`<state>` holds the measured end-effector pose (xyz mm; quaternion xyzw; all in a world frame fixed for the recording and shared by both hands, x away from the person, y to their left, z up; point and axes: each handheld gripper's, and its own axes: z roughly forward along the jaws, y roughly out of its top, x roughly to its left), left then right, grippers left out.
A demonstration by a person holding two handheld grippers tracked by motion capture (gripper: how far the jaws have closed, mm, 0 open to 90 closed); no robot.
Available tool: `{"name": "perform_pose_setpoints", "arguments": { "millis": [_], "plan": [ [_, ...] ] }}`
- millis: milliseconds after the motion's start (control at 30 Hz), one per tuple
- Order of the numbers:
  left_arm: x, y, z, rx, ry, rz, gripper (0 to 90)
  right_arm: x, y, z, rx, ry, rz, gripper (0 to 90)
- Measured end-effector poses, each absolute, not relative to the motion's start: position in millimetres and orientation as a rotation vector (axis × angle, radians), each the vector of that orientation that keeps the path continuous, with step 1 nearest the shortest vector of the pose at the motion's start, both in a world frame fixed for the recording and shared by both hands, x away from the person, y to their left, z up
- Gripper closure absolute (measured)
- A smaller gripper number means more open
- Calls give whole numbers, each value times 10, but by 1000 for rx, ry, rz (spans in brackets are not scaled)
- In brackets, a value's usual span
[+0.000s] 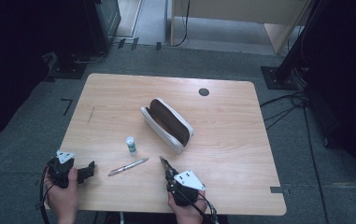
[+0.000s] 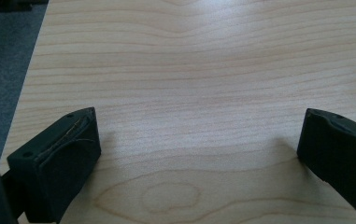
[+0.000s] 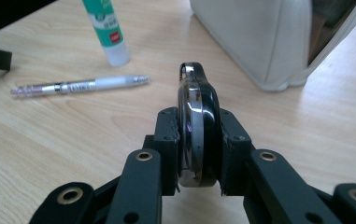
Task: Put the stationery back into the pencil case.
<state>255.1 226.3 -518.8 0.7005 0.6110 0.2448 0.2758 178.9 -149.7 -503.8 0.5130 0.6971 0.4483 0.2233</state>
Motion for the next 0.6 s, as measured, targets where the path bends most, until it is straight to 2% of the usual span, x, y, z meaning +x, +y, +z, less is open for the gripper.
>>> {"name": "perform_pose_setpoints", "arguments": {
  "millis": [600],
  "plan": [
    [2551,2263,-5188,1882,1642,658,0,1941,-1824,-4686,1330,2011,1268,730]
  ]
}}
